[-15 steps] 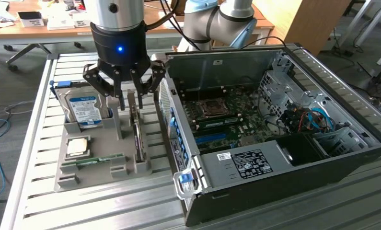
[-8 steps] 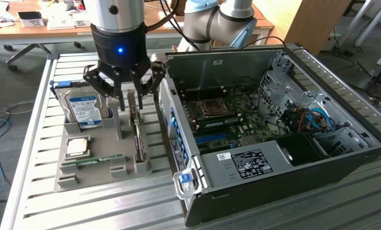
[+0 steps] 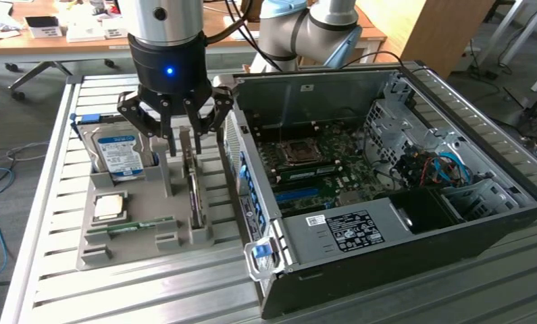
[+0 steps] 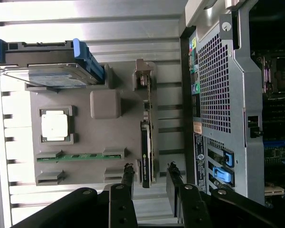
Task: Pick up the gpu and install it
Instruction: 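Pick up the gpu and move the gpu toward the slot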
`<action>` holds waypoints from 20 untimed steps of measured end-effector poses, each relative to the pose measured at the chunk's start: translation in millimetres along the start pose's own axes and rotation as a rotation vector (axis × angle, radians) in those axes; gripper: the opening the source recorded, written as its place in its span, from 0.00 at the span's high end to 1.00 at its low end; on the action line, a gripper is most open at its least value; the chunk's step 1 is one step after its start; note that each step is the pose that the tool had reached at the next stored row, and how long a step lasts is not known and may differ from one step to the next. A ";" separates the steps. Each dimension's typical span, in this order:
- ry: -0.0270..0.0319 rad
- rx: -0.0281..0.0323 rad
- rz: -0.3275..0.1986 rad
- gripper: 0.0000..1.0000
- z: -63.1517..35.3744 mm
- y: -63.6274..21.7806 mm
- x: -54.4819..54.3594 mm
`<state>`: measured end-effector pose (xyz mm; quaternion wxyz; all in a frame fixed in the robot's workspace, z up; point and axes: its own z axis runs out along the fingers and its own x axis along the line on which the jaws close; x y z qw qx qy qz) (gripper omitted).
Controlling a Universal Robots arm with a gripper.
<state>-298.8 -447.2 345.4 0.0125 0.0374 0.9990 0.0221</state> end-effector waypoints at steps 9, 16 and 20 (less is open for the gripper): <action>0.0001 0.0000 0.000 0.58 6.9 -0.3 0.2; 0.0000 0.0000 0.000 0.58 13.3 -0.6 0.3; 0.0000 0.0001 0.000 0.58 16.5 -0.7 0.4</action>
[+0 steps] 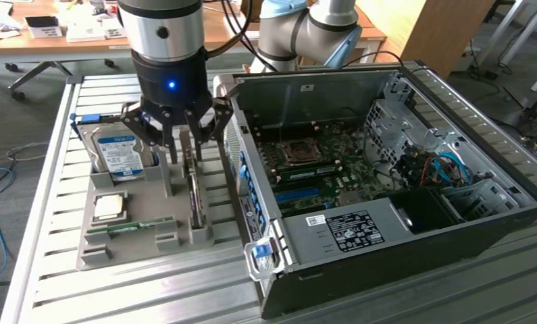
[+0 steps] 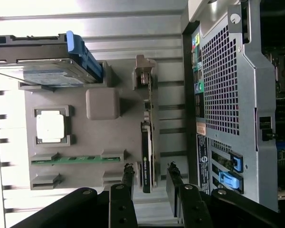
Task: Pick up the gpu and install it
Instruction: 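Pick up the gpu and move the gpu toward the slot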
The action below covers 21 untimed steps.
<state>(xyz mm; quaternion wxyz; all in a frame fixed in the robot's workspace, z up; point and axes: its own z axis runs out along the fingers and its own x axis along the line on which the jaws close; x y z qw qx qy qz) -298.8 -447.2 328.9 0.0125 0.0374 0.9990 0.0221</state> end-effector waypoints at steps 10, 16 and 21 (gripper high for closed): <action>-0.0001 -0.0001 0.000 0.58 5.0 -0.2 0.1; 0.0001 0.0001 0.000 0.58 6.4 -0.3 0.2; -0.0002 -0.0002 0.000 0.58 7.0 -0.3 0.2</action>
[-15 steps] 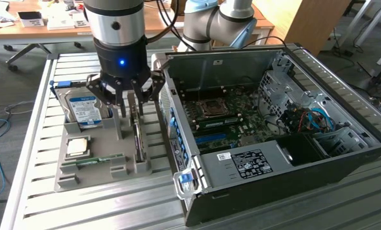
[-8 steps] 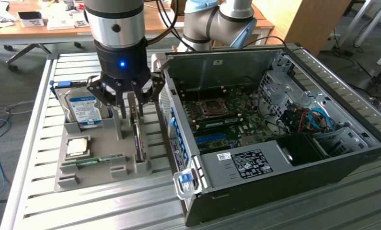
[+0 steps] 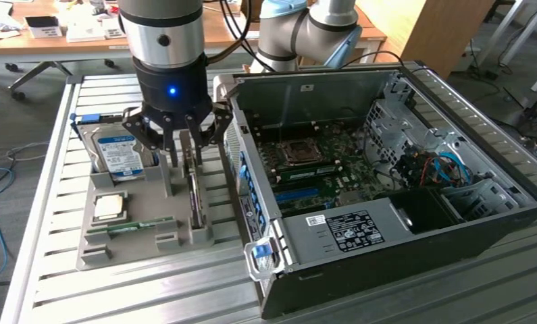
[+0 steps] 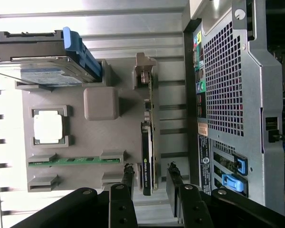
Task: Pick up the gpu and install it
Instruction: 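Pick up the gpu and move the gpu toward the slot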
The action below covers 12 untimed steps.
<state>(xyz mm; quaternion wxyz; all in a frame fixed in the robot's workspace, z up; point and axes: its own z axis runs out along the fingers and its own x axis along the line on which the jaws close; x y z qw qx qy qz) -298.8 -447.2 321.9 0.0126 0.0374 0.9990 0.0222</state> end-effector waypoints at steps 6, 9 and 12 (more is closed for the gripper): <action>0.0002 0.0002 0.000 0.58 0.2 -0.1 0.0; 0.0000 0.0000 0.000 0.58 0.6 0.0 0.0; 0.0001 0.0001 0.000 0.58 2.0 -0.1 0.0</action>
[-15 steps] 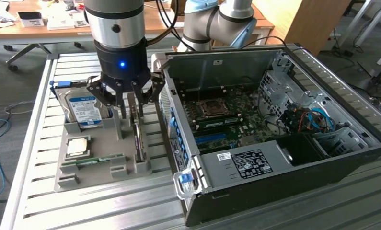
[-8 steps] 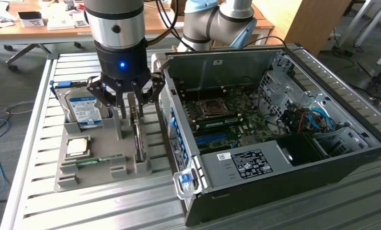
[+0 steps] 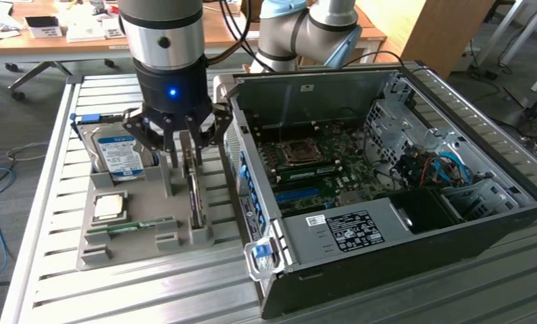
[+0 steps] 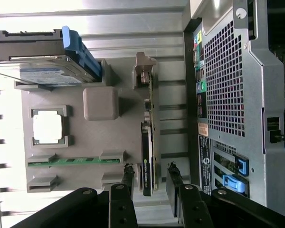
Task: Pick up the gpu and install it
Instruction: 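Pick up the gpu and move the gpu toward the slot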
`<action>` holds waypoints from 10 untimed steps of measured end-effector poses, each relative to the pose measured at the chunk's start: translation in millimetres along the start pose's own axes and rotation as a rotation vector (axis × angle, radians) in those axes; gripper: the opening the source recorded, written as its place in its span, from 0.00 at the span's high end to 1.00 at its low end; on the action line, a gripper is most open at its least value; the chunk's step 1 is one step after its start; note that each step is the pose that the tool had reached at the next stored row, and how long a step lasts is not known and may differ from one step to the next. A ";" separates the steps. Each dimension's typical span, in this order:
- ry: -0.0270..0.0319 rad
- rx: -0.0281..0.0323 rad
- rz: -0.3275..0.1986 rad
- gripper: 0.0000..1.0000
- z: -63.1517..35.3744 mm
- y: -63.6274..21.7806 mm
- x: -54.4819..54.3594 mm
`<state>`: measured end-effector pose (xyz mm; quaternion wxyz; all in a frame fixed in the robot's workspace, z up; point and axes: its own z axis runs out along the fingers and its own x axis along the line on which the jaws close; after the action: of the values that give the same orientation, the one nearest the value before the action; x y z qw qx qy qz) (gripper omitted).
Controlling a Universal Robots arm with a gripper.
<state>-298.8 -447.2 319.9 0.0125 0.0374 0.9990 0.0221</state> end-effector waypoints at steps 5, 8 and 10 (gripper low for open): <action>0.0000 0.0000 0.000 0.58 2.6 -0.1 0.1; 0.0001 0.0001 0.000 0.58 3.5 -0.2 0.1; 0.0000 0.0000 0.000 0.58 4.0 -0.2 0.1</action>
<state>-298.8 -447.2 315.8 0.0125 0.0374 0.9990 0.0221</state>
